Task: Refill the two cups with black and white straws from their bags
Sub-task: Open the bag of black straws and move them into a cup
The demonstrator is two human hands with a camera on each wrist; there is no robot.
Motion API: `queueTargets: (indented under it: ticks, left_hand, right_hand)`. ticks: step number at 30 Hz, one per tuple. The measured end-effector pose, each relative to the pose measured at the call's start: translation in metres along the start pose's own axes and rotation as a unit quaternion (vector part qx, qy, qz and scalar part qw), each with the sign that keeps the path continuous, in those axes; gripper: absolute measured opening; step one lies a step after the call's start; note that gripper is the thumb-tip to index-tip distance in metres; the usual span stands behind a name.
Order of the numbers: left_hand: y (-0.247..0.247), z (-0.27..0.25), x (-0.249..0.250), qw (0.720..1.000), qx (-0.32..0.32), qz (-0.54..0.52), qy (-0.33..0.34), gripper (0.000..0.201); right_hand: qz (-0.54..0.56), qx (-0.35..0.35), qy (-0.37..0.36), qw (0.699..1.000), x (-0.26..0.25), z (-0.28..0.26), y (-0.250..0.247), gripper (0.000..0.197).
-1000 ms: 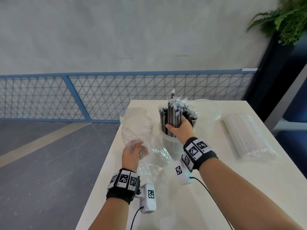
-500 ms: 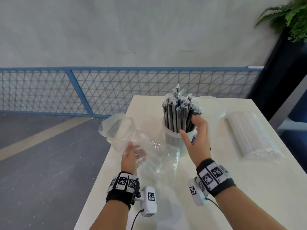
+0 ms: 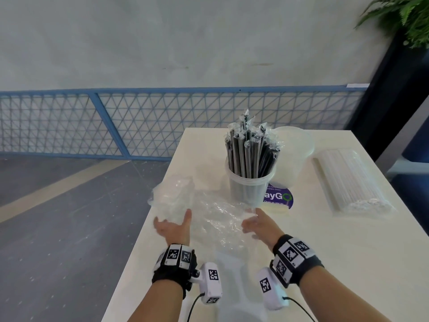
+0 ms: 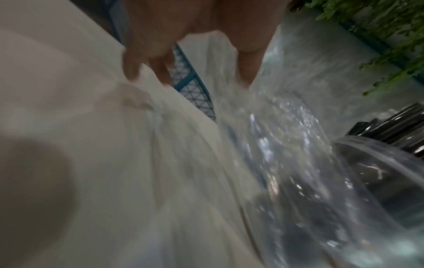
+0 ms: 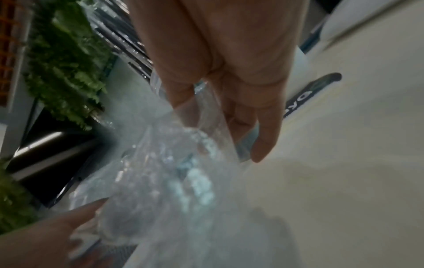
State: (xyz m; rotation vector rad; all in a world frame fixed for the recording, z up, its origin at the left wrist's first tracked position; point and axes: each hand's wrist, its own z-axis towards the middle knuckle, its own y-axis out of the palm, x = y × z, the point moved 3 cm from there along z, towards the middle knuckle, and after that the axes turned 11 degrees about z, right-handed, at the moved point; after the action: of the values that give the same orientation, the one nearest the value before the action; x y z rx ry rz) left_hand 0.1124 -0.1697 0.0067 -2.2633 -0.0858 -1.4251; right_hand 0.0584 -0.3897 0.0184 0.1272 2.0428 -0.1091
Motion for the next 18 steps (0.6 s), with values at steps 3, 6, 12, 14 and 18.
queueTargets:
  ticks: [3,6,12,14,18]
  left_hand:
    - [-0.021,-0.001,0.014,0.958,0.121,0.199,0.166,0.102]
    - [-0.016,0.003,0.018,0.891,0.039,0.391,0.228,0.070]
    - [-0.011,0.015,0.017,0.905,0.001,0.362,0.221,0.024]
    - [-0.018,0.027,0.011,0.915,0.030,0.338,0.220,0.024]
    - [-0.033,0.047,0.000,0.934,0.072,0.303,0.175,0.027]
  right_hand:
    - [-0.079,-0.001,-0.021,0.997,-0.001,0.002,-0.005,0.047]
    - [-0.132,-0.003,-0.026,0.991,0.000,0.005,-0.006,0.047]
    - [-0.189,-0.012,-0.045,0.981,0.003,0.009,-0.005,0.047]
    - [-0.187,0.000,-0.033,0.982,0.006,0.010,-0.013,0.046]
    - [-0.146,0.054,0.022,0.988,0.014,0.012,-0.024,0.051]
